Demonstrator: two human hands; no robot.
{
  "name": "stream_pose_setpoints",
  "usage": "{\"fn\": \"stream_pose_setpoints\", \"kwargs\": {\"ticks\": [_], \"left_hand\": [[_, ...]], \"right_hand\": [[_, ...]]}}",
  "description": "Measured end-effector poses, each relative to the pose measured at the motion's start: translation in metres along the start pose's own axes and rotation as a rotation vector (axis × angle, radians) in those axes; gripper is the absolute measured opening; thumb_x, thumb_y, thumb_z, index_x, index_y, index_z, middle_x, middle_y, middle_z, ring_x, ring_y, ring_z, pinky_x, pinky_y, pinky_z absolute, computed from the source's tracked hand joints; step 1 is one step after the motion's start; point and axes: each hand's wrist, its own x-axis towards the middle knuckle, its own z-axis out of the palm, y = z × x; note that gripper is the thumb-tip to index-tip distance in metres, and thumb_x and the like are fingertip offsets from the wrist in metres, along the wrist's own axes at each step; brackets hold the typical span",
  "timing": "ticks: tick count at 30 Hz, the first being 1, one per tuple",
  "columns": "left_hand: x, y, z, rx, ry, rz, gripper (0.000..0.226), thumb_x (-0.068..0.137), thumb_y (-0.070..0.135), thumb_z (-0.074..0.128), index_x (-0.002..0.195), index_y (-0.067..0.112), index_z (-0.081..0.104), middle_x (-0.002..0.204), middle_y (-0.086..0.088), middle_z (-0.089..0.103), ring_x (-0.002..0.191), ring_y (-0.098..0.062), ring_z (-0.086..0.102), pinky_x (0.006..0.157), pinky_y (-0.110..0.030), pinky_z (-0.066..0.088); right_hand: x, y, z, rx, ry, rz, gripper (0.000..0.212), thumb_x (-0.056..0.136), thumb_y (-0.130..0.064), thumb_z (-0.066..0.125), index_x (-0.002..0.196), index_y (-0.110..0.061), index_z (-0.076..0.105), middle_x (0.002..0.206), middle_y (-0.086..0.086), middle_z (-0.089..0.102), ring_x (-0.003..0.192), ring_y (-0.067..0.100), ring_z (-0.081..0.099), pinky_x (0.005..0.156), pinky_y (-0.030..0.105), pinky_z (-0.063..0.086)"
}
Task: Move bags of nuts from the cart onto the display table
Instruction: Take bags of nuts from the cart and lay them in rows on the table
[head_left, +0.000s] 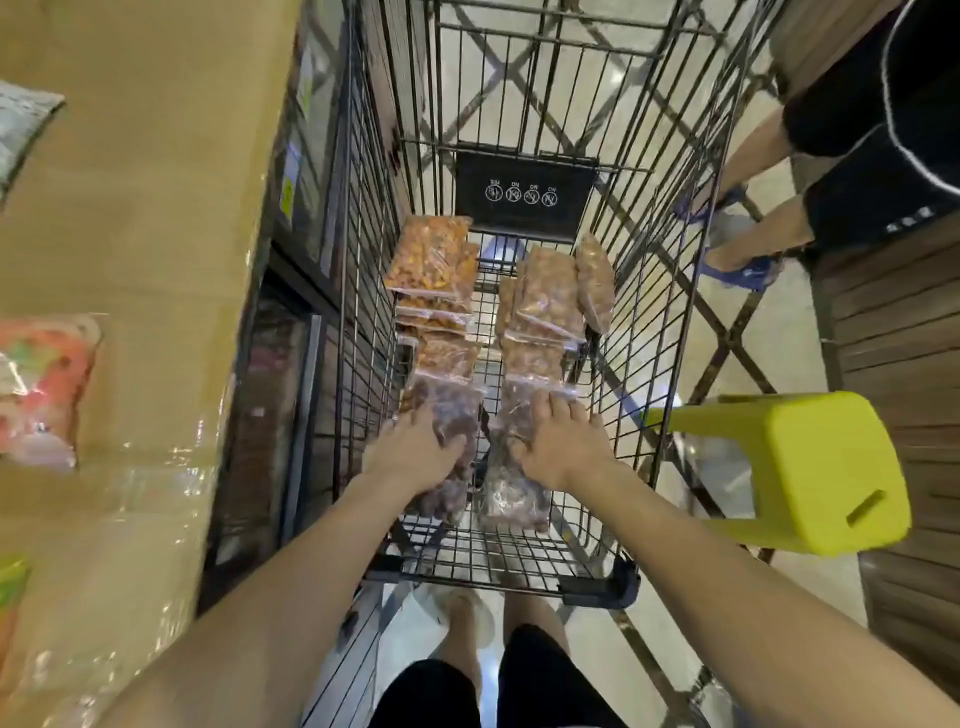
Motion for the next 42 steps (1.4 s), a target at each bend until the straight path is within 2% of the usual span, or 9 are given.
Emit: {"fn": "stream_pose_setpoints", "kwargs": {"ticks": [7, 10, 13, 19, 26, 31, 36, 40, 42], "left_hand": [[0.041, -0.013, 0.043, -0.573, 0.068, -0.248, 0.077, 0.101, 0.051, 0.063, 0.16, 0.013, 0.03, 0.152, -0.013, 0.053, 0.136, -0.038, 0.055, 0.113, -0.056, 0.045], [0.057, -0.018, 0.058, -0.64, 0.098, -0.31, 0.085, 0.099, 0.047, 0.068, 0.162, 0.01, 0.026, 0.158, -0.015, 0.046, 0.143, -0.037, 0.047, 0.119, -0.055, 0.039], [0.07, -0.02, 0.072, -0.623, 0.145, -0.358, 0.089, 0.096, 0.049, 0.071, 0.163, 0.01, 0.027, 0.157, -0.015, 0.05, 0.142, -0.037, 0.05, 0.113, -0.046, 0.042], [0.091, -0.029, 0.096, -0.746, 0.157, -0.376, 0.075, 0.086, 0.049, 0.082, 0.143, 0.011, 0.051, 0.135, -0.012, 0.065, 0.125, -0.035, 0.062, 0.106, -0.046, 0.049], [0.108, -0.035, 0.095, -0.794, 0.132, -0.382, 0.075, 0.072, 0.053, 0.093, 0.127, 0.017, 0.057, 0.118, -0.001, 0.067, 0.105, -0.025, 0.063, 0.088, -0.034, 0.046], [0.111, -0.033, 0.097, -0.835, 0.1, -0.401, 0.065, 0.074, 0.045, 0.094, 0.117, 0.016, 0.056, 0.115, -0.002, 0.066, 0.104, -0.025, 0.063, 0.092, -0.037, 0.049], [0.115, -0.029, 0.102, -0.906, 0.05, -0.428, 0.06, 0.076, 0.04, 0.093, 0.122, 0.016, 0.063, 0.117, -0.003, 0.072, 0.105, -0.025, 0.069, 0.088, -0.034, 0.05], [0.114, -0.029, 0.104, -0.957, 0.04, -0.405, 0.05, 0.082, 0.033, 0.09, 0.115, 0.019, 0.055, 0.101, 0.006, 0.064, 0.084, -0.008, 0.06, 0.066, -0.021, 0.041], [0.114, -0.031, 0.107, -0.954, 0.055, -0.386, 0.049, 0.081, 0.034, 0.09, 0.115, 0.017, 0.059, 0.103, 0.005, 0.068, 0.088, -0.01, 0.063, 0.066, -0.023, 0.042]], "right_hand": [[0.047, 0.02, 0.052, 0.467, 0.014, 0.239, 0.096, 0.101, -0.072, 0.041, 0.168, -0.013, 0.007, 0.175, 0.012, 0.018, 0.158, 0.039, 0.026, 0.126, 0.054, 0.03], [0.062, 0.027, 0.074, 0.643, 0.049, 0.352, 0.1, 0.099, -0.071, 0.049, 0.169, -0.017, 0.002, 0.174, 0.012, 0.022, 0.159, 0.034, 0.023, 0.13, 0.05, 0.024], [0.074, 0.032, 0.097, 0.785, 0.086, 0.453, 0.1, 0.095, -0.072, 0.057, 0.165, -0.013, 0.016, 0.169, 0.014, 0.031, 0.156, 0.035, 0.031, 0.127, 0.052, 0.031], [0.097, 0.041, 0.144, 1.042, 0.178, 0.533, 0.126, 0.047, -0.105, 0.06, 0.139, -0.02, 0.05, 0.132, 0.007, 0.065, 0.123, 0.032, 0.065, 0.105, 0.053, 0.055], [0.104, 0.033, 0.13, 1.293, 0.21, 0.553, 0.067, 0.077, -0.05, 0.09, 0.125, -0.018, 0.056, 0.118, 0.001, 0.069, 0.106, 0.021, 0.068, 0.1, 0.036, 0.053], [0.106, 0.038, 0.132, 1.349, 0.252, 0.539, 0.051, 0.082, -0.029, 0.093, 0.115, -0.02, 0.055, 0.106, -0.001, 0.074, 0.095, 0.015, 0.073, 0.094, 0.034, 0.058], [0.105, 0.033, 0.123, 1.403, 0.173, 0.525, 0.06, 0.085, -0.031, 0.09, 0.126, -0.022, 0.046, 0.106, -0.003, 0.069, 0.09, 0.013, 0.067, 0.055, 0.014, 0.048], [0.11, 0.032, 0.124, 1.488, 0.12, 0.5, 0.059, 0.084, -0.035, 0.09, 0.126, -0.019, 0.053, 0.102, -0.008, 0.069, 0.1, 0.018, 0.066, 0.084, 0.023, 0.05], [0.111, 0.031, 0.126, 1.481, 0.115, 0.483, 0.064, 0.082, -0.038, 0.092, 0.133, -0.019, 0.057, 0.112, -0.004, 0.072, 0.101, 0.017, 0.068, 0.084, 0.021, 0.054]]}}
